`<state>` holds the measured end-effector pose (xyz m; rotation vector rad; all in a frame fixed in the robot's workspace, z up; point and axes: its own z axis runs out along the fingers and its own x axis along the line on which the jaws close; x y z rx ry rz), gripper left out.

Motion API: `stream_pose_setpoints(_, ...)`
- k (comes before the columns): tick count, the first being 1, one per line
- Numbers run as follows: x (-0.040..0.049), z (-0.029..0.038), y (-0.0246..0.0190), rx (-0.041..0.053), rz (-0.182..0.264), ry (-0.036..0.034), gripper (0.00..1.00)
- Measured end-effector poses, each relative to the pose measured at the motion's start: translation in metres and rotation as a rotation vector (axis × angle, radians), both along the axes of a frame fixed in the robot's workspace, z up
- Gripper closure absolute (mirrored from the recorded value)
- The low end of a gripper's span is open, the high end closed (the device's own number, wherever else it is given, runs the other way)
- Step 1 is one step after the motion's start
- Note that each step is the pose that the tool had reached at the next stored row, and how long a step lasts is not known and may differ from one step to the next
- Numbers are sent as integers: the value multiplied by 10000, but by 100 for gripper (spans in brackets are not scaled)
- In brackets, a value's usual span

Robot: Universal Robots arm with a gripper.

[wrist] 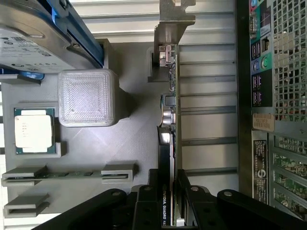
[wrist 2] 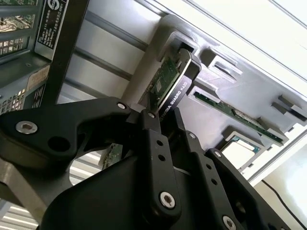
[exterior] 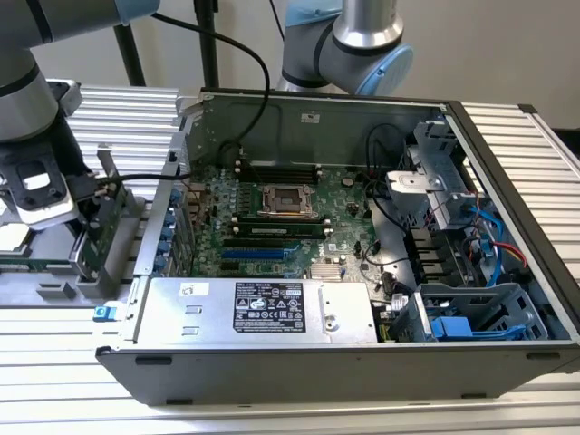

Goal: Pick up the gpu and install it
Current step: 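Pick up the gpu and move the gpu toward the slot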

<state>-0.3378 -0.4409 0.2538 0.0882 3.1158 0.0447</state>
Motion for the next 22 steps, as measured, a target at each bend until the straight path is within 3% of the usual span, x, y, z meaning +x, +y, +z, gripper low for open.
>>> stream_pose_setpoints(10,0,24,0,-3,0,4,100)
stream_pose_setpoints(22,0,102,0,0,0,0,100)
